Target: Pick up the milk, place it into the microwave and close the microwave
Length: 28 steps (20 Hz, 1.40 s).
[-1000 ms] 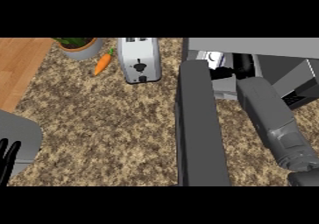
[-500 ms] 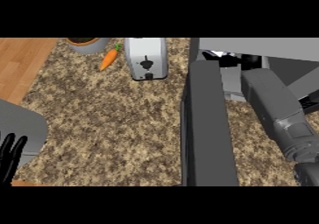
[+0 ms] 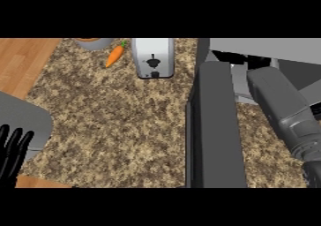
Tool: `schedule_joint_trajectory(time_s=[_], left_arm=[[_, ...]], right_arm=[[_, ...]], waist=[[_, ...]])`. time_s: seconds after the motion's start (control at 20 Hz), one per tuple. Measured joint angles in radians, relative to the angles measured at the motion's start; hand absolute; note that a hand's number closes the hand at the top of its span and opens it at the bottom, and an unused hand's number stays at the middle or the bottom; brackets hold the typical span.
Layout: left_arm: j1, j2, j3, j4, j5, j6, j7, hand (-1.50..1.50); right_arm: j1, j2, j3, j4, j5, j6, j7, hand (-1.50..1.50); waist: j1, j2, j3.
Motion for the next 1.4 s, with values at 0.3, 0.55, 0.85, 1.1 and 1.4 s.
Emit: schedule_joint_trajectory(time_s=[0.3,0.55,0.85,1.1,1.4], left_arm=[[-0.035,0.002,-0.017,0.014,-0.031,0.008,0.008,-1.50],[-0.055,-0.004,-0.036,0.028,-0.049,0.011,0.009,-1.50],[-0.076,-0.012,-0.061,0.046,-0.080,0.017,0.009,-1.50],[-0.082,-0.023,-0.088,0.047,-0.109,0.025,0.009,-1.50],[-0.081,-0.042,-0.124,0.045,-0.145,0.040,0.016,-1.50]], right_arm=[[-0.011,0.008,0.027,0.043,0.037,-0.072,0.034,-1.50],[-0.031,0.036,0.001,0.055,0.010,0.030,0.056,-1.50],[-0.032,0.040,-0.019,0.061,-0.006,0.108,0.054,-1.50],[-0.014,0.048,-0.036,0.060,-0.022,0.139,0.042,-1.50],[0.009,0.032,-0.047,0.056,-0.030,0.166,0.021,-1.50]], waist=[[0.009,0.007,0.000],[0.012,0.008,0.002],[0.001,0.008,0.003],[-0.005,0.001,0.003],[-0.015,-0.007,0.003]])
